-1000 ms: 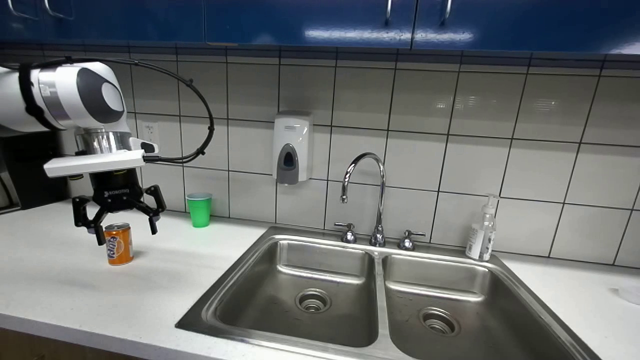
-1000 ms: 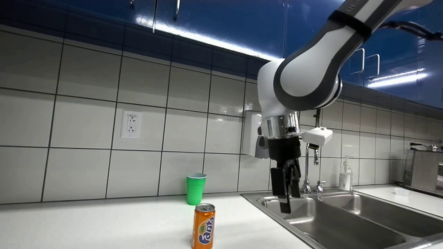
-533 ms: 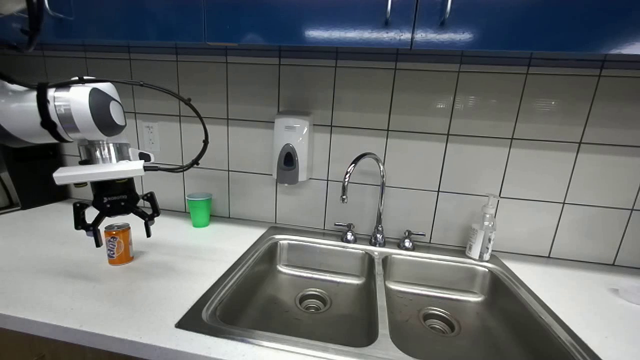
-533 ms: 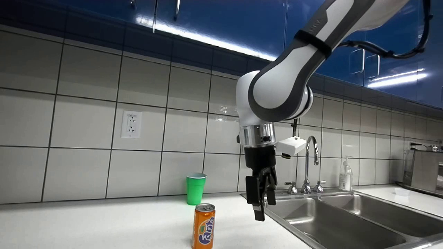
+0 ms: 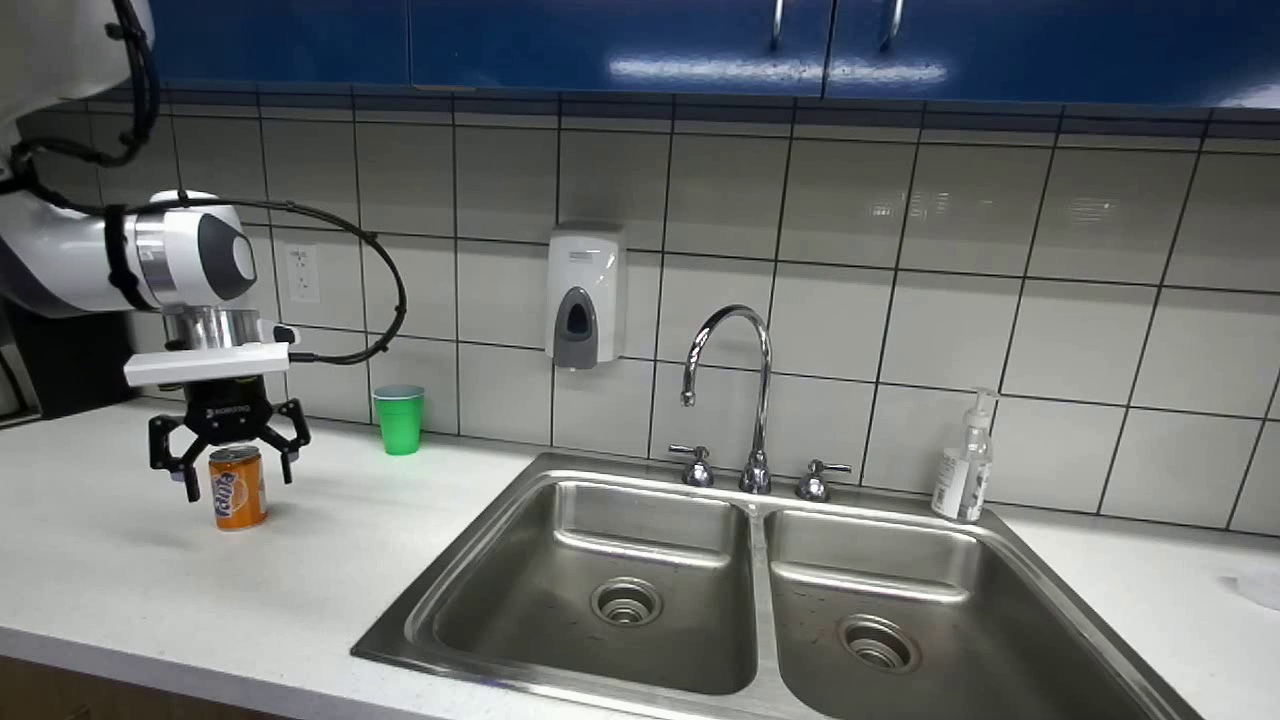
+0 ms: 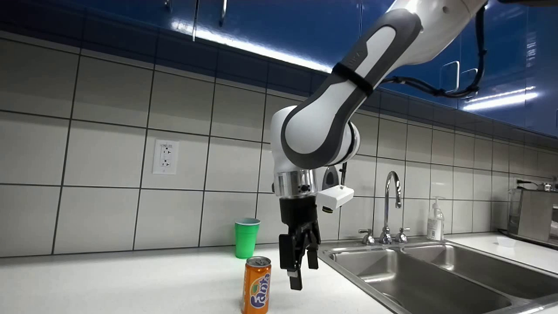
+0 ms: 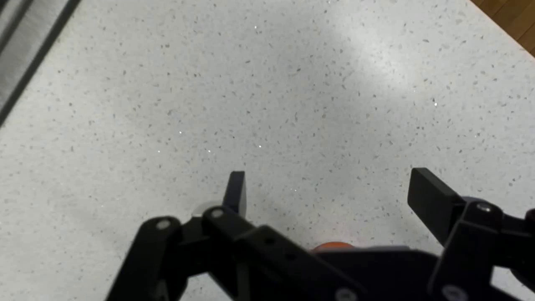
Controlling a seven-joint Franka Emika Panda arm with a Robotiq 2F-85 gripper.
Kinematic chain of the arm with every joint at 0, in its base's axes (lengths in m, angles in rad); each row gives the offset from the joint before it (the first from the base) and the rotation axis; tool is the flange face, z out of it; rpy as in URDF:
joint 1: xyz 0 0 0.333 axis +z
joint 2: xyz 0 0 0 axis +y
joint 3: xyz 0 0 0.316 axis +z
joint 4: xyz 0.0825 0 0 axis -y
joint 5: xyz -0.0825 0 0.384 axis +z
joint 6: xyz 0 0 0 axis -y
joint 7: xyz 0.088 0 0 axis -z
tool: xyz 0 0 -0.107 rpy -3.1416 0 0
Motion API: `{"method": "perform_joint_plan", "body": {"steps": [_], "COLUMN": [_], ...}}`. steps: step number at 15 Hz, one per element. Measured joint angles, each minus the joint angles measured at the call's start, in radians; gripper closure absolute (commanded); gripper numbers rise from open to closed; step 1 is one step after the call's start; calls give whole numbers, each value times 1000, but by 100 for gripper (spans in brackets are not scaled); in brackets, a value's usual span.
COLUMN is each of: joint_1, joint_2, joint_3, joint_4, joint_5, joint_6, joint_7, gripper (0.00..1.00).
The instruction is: Put the can inside the sink
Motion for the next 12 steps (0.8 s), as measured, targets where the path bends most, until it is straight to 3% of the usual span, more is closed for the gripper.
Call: {"method": "perform_joint_plan", "body": {"steps": [12], "joint_1": [47], "joint_2": [196], "joint_3": [1], "joint_4": [194], "joint_5": [-60], "joint_6": [0], "joint_7": [-30], "gripper": [0]}}
